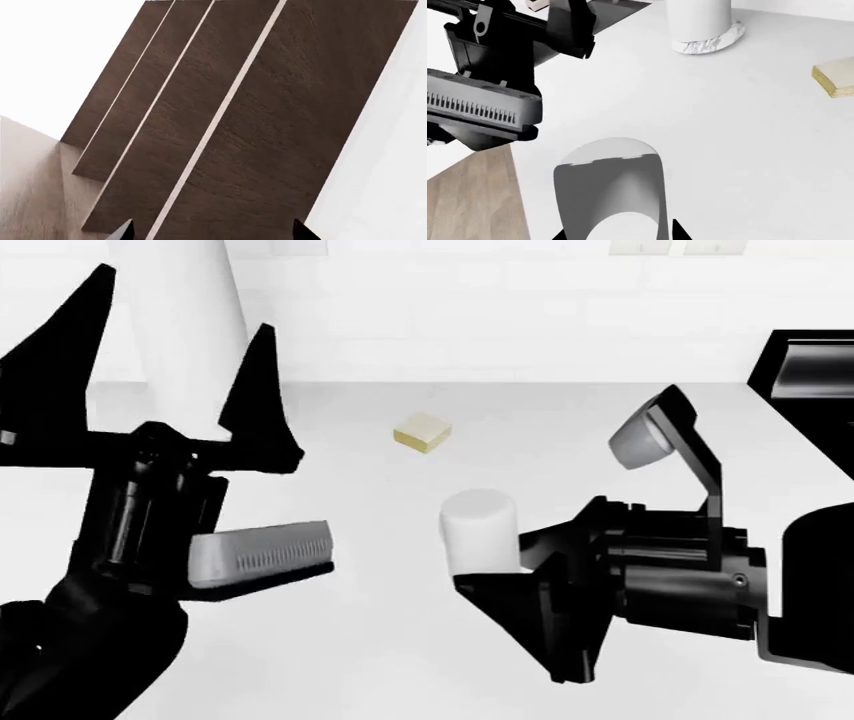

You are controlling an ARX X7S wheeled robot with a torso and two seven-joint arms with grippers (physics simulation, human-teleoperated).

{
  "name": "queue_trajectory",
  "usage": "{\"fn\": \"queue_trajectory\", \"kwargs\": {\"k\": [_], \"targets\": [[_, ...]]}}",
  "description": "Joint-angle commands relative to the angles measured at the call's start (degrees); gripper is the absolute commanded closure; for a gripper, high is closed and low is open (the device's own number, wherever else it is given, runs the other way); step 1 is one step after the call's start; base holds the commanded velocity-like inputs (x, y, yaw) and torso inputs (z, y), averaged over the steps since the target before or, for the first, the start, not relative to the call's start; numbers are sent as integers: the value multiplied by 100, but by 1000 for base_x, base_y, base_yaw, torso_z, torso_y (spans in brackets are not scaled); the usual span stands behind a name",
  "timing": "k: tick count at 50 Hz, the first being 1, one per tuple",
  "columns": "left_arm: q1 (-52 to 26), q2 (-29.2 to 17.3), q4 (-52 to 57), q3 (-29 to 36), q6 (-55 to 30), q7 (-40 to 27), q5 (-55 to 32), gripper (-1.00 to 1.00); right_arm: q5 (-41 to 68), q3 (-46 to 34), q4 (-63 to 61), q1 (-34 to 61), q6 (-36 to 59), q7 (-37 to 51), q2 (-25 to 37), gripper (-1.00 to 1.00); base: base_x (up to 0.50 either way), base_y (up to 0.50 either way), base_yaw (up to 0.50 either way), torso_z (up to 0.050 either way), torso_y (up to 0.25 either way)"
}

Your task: A wet mug is on the counter and needs to be dried. Pick it up and place it upside down in the open cabinet.

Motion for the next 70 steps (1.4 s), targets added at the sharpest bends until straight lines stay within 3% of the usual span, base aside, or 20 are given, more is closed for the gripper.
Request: {"fn": "queue_trajectory", "kwargs": {"k": [1,13,26,39,46,70], "targets": [[209,-371,351,-660,277,153,-2041,-100,8,32,-64,-1,-65,1,84,100,0,0,0,0,0],[501,-626,130,-1152,1153,784,-4409,-100,18,67,-232,-50,-181,91,148,100,0,0,0,0,0],[835,-660,-107,-1258,1543,976,-5431,-100,484,174,-918,182,-582,816,463,100,0,0,0,0,0],[811,-851,37,-1323,1477,2110,-7168,-100,1602,-35,-1377,1105,-952,1589,867,100,0,0,0,1,1],[875,-967,85,-1318,1509,2513,-7685,-100,2017,-282,-1473,1662,-1065,1951,912,100,0,0,0,0,0],[954,-932,43,-1324,1529,2570,-7818,-100,2920,-1341,-383,3986,-1060,2952,506,100,0,0,0,0,0]]}}
